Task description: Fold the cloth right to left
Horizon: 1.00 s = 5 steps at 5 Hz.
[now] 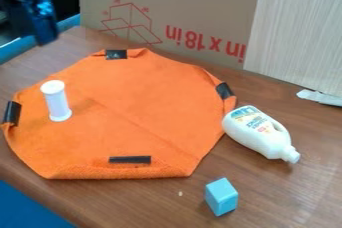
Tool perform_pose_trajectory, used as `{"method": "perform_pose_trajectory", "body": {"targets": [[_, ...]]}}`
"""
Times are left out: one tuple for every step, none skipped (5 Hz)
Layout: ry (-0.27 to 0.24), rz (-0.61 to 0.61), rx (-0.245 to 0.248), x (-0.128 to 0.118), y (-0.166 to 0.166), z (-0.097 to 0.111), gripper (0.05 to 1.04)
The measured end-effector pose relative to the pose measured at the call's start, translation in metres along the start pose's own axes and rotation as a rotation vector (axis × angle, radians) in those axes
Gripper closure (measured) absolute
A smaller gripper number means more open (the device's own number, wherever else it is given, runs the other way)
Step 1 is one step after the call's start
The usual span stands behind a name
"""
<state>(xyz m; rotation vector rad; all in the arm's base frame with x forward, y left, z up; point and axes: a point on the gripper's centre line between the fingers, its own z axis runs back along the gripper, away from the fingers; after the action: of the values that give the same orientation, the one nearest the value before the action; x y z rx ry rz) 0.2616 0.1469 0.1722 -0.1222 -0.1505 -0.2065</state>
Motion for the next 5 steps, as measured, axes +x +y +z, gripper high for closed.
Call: {"method": "perform_pose_trajectory", "body": {"targets": [[-0.028,0.078,0.087,0.021,-0.018,-0.008,0.084],[-0.077,0.147,0.114,0.038,-0.037,-0.024,0.084],[-0.14,0.166,0.087,0.055,-0.059,-0.038,0.084],[-0.234,0.247,0.072,0.074,-0.074,-0.046,0.084],[-0.267,0.304,0.079,0.093,-0.091,-0.062,0.084]]}}
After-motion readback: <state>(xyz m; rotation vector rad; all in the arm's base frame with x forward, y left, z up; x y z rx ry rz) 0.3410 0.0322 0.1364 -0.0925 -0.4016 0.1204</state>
